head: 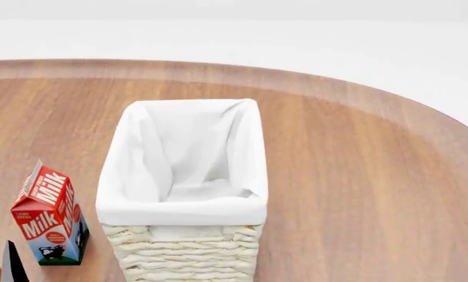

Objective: Pick up the alphabet soup, and put it in the basket.

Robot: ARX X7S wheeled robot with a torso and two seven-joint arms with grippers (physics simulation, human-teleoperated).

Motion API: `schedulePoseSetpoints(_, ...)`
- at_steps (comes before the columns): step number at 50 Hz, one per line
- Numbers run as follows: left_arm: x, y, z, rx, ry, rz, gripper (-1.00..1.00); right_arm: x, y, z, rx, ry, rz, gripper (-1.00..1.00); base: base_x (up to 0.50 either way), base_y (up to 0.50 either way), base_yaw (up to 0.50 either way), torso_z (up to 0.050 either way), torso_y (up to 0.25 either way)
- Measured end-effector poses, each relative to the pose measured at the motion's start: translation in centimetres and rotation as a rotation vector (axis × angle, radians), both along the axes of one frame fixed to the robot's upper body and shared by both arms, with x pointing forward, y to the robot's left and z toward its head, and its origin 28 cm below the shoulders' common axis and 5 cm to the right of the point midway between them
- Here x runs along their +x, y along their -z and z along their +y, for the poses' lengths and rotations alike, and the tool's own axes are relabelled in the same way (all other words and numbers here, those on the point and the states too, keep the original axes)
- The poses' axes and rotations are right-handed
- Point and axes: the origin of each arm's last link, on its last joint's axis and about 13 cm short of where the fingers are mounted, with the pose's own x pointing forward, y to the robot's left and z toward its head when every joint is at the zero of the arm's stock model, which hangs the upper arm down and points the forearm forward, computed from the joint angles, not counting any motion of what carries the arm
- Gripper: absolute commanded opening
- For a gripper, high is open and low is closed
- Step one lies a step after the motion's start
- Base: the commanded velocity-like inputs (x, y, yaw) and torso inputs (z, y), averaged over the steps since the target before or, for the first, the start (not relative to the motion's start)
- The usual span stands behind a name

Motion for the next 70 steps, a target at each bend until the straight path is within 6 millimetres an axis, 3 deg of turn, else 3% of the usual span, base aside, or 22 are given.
schedulePoseSetpoints(44, -0.1, -0.1, 0.0, 0.005, 0.005, -0.005, 1.0, 0.8, 0.5, 0.3, 0.013, -0.055, 0.085, 1.0, 0.0, 0.0, 0.0, 0.0, 0.0)
schedulePoseSetpoints(70, 0.0, 0.0, 0.0, 0.007, 0.006, -0.006, 1.0, 1.5, 1.7, 1.2, -0.025, -0.087, 0.136, 1.0, 0.0, 0.0, 0.0, 0.0, 0.0)
